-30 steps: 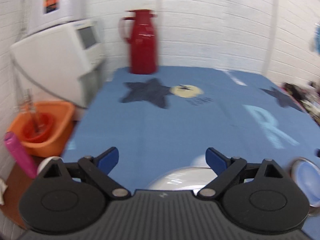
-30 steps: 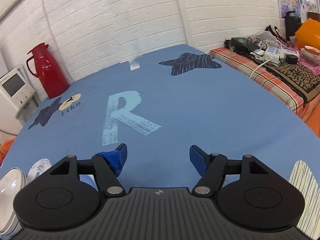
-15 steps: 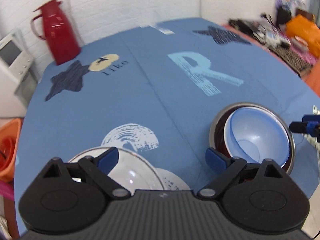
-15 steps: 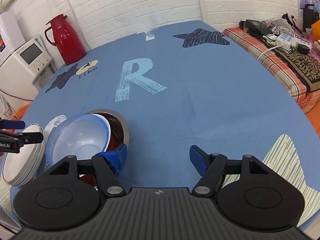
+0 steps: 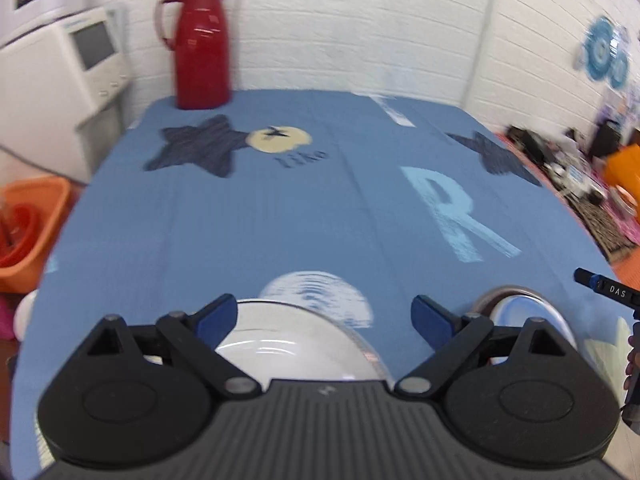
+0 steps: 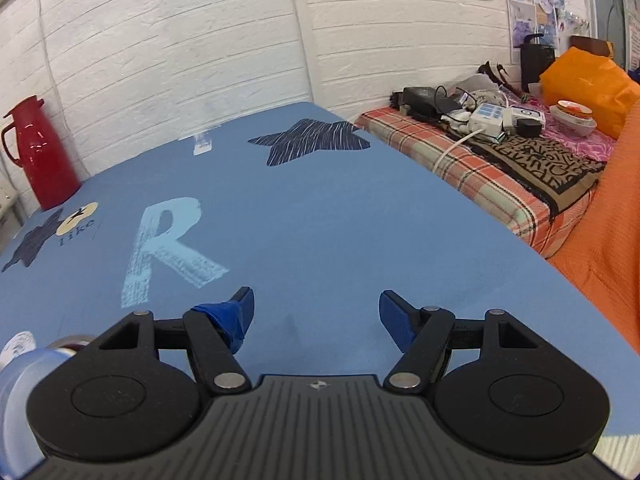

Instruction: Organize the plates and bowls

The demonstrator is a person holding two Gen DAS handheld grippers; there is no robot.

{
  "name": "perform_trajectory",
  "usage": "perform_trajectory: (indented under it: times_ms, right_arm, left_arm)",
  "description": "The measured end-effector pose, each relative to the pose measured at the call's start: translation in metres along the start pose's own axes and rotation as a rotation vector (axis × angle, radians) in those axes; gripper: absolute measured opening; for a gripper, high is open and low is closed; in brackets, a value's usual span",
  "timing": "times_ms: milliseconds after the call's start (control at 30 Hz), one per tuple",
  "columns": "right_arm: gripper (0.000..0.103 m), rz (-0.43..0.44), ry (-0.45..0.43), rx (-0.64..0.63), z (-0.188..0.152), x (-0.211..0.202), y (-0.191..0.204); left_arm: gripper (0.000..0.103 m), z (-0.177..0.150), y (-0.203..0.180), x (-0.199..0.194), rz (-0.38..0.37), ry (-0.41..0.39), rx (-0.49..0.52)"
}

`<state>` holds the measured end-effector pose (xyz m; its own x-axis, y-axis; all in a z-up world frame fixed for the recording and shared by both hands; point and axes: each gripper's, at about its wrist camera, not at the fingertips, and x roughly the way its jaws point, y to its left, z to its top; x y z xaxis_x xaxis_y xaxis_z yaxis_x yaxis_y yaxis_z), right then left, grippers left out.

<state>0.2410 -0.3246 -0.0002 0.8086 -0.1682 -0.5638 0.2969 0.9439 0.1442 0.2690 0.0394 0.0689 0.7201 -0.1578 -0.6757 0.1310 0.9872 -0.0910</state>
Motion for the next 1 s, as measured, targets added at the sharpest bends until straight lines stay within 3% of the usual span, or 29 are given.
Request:
perform_trajectory:
  times_ms: [67, 233, 400, 600, 800, 1000]
  right_arm:
    - [0.055, -0.072, 0.004, -0.026, 0.001, 0.020, 0.006]
    - [0.058, -0.133, 0.008, -0.069, -0.004, 0.048, 0.016]
    - [0.060, -0.134, 0.011, -0.070, -0.003, 0.048, 0.016]
    - [0.064, -0.131, 0.017, -0.078, -0.003, 0.048, 0.019]
    - [0.067, -0.127, 0.019, -0.080, -0.004, 0.049, 0.021]
    - [0.069, -0.125, 0.021, -0.082, -0.004, 0.049, 0.022]
  left_arm:
    - [0.093, -0.004, 0.020, -0.007, 0.076, -0.030, -0.016]
    - [0.093, -0.012, 0.087, -0.019, 0.215, -0.087, -0.120]
    - [0.093, -0.019, 0.148, 0.000, 0.333, -0.118, -0.231]
    - [0.093, -0.017, 0.190, 0.050, 0.305, -0.077, -0.335]
    - [0.093, -0.013, 0.188, 0.097, 0.299, -0.031, -0.269]
    - [0.093, -0.022, 0.182, 0.102, 0.355, -0.078, -0.195]
